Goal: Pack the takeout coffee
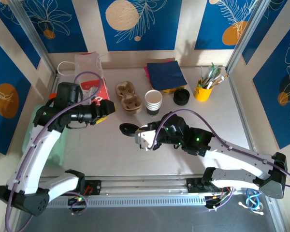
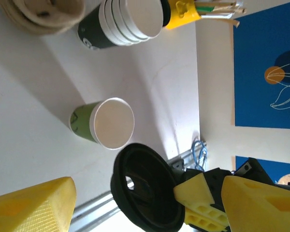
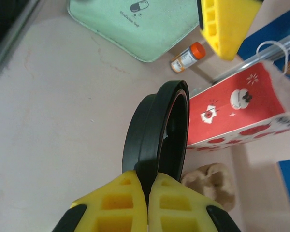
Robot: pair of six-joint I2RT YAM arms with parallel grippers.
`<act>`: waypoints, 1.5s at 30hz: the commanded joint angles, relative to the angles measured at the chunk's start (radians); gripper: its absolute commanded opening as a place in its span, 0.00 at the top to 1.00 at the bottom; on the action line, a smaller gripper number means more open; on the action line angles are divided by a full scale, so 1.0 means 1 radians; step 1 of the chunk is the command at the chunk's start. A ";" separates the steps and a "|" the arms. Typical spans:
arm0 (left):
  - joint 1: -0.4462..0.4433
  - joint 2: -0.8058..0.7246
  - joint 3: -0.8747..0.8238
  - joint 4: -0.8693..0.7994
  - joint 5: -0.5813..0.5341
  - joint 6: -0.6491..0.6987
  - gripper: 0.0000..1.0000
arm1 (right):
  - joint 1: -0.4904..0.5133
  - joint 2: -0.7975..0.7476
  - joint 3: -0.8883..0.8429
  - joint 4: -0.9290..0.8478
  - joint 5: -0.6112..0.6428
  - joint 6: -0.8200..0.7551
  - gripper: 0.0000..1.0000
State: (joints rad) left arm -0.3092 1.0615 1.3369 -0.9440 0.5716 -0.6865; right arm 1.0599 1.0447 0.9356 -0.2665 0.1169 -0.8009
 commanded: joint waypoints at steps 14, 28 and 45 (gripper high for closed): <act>0.004 -0.245 -0.341 0.585 -0.125 0.055 0.22 | -0.264 0.021 0.247 -0.308 -0.421 1.058 1.00; 0.003 -0.226 -0.461 0.649 -0.050 0.020 0.22 | -0.559 0.044 0.166 -0.372 -0.696 1.615 1.00; 0.001 -0.195 -0.578 0.741 0.025 -0.092 0.22 | -0.647 -0.025 -0.093 -0.116 -0.789 1.847 1.00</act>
State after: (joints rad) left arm -0.3096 0.8791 0.7765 -0.2497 0.5587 -0.7544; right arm 0.4164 1.0348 0.8665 -0.4526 -0.6228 0.9897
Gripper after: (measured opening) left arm 0.777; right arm 0.049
